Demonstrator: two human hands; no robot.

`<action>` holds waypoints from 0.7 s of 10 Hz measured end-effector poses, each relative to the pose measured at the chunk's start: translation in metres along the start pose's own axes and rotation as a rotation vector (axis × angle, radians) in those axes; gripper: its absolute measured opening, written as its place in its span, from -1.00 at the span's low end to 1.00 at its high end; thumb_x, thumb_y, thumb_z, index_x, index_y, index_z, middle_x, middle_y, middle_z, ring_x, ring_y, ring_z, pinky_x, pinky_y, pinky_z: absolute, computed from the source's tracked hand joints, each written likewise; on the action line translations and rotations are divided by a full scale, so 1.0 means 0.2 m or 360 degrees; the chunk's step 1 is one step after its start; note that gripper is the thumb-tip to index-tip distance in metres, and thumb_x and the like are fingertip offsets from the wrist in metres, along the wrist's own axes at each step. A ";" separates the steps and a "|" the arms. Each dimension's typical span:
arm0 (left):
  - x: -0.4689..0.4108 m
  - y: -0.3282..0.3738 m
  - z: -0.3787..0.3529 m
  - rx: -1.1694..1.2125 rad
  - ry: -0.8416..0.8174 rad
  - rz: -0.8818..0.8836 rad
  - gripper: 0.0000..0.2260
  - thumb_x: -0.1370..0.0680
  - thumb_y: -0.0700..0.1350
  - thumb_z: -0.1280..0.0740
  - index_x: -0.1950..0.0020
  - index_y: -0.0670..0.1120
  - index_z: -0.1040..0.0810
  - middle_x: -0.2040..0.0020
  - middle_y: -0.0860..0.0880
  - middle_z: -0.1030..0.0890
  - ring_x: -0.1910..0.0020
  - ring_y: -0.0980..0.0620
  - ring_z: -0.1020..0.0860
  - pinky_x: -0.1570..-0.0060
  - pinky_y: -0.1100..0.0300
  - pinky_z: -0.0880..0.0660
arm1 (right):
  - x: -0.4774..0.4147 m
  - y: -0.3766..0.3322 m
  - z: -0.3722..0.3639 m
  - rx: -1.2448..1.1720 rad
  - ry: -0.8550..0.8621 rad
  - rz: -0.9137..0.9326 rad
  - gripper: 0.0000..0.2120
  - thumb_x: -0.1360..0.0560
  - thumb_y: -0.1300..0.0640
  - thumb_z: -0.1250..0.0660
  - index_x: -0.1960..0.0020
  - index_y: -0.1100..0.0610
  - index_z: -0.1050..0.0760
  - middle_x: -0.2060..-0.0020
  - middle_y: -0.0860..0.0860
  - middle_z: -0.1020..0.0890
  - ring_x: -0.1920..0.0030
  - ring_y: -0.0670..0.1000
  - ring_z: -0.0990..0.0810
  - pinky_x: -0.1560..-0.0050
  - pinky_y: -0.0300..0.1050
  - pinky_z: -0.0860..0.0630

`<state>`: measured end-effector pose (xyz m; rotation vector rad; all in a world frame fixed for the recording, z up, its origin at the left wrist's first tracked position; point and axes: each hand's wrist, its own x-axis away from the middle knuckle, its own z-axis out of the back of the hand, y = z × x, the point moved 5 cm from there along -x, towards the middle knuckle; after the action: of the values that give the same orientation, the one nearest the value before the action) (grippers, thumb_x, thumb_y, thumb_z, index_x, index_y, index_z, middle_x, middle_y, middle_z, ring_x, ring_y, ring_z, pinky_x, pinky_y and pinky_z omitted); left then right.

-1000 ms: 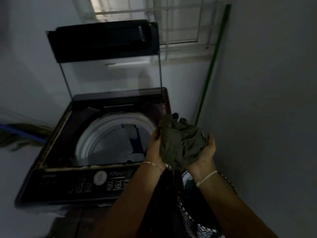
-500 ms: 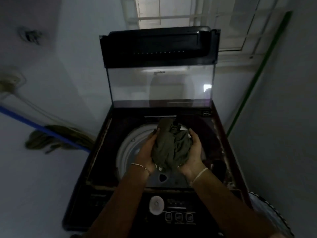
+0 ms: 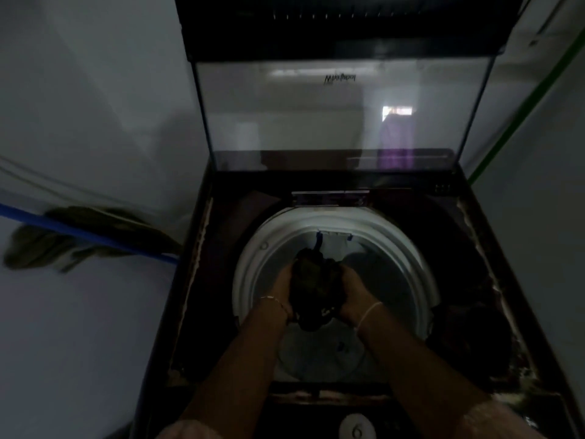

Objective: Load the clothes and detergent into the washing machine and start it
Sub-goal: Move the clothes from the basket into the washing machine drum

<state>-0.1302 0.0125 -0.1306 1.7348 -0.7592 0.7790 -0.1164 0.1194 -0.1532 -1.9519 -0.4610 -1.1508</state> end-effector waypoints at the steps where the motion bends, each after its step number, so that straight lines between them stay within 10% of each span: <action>1: -0.16 -0.01 0.00 0.0298 -0.0079 0.0181 -0.70 -0.67 -0.07 -0.02 0.09 -0.15 -0.47 0.14 -0.13 -0.51 0.14 -0.04 -0.45 -0.11 0.09 -0.35 | -0.20 -0.01 -0.03 -0.0040 -0.0029 -0.0045 -0.68 -0.64 0.06 -0.04 -0.08 0.26 -0.48 0.01 0.21 -0.51 0.00 0.20 -0.48 -0.39 0.08 -0.27; 2: -0.23 -0.01 0.06 0.0229 0.0013 0.0220 -0.74 -0.63 -0.08 -0.13 0.04 -0.21 -0.54 0.14 -0.17 -0.57 0.12 -0.07 -0.50 0.04 0.13 -0.44 | -0.22 -0.03 -0.05 -0.0025 -0.0091 -0.0039 -0.65 -0.64 0.07 -0.03 -0.21 0.29 -0.42 0.10 0.19 -0.51 -0.18 0.20 -0.49 -0.38 0.06 -0.29; 4: -0.27 -0.02 0.11 0.0169 0.0060 0.0156 -0.59 -0.62 -0.08 -0.13 -0.48 -0.08 -0.31 -0.42 -0.08 -0.41 -0.45 -0.20 -0.28 -0.38 0.11 -0.28 | -0.23 -0.01 -0.04 0.0096 -0.0176 -0.0033 -0.66 -0.65 0.05 -0.01 0.13 0.19 -0.43 0.32 0.09 -0.55 0.32 0.02 -0.55 0.27 -0.14 -0.52; 5: -0.26 0.00 0.10 0.0151 0.0050 0.0054 -0.71 -0.62 -0.08 -0.14 -0.24 -0.15 -0.53 -0.15 -0.18 -0.57 -0.07 -0.22 -0.54 -0.06 0.08 -0.51 | -0.18 -0.02 -0.06 0.0105 -0.0222 -0.0043 -0.69 -0.64 0.08 -0.07 0.17 0.19 -0.45 0.53 0.05 -0.54 0.50 0.00 -0.54 0.51 -0.25 -0.48; 7: -0.15 0.07 -0.03 0.0020 -0.0052 -0.0032 -0.73 -0.62 -0.07 -0.16 0.19 -0.12 -0.55 0.26 -0.06 -0.59 0.32 0.01 -0.56 0.33 0.21 -0.49 | -0.06 -0.13 -0.05 0.0088 -0.0204 0.0037 -0.72 -0.60 0.13 -0.07 0.14 0.21 -0.48 0.36 0.14 -0.59 0.36 0.12 -0.57 0.32 -0.06 -0.47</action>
<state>-0.1592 0.0188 -0.1452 1.7673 -0.7593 0.7450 -0.1451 0.1286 -0.1494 -1.9849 -0.5307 -0.9919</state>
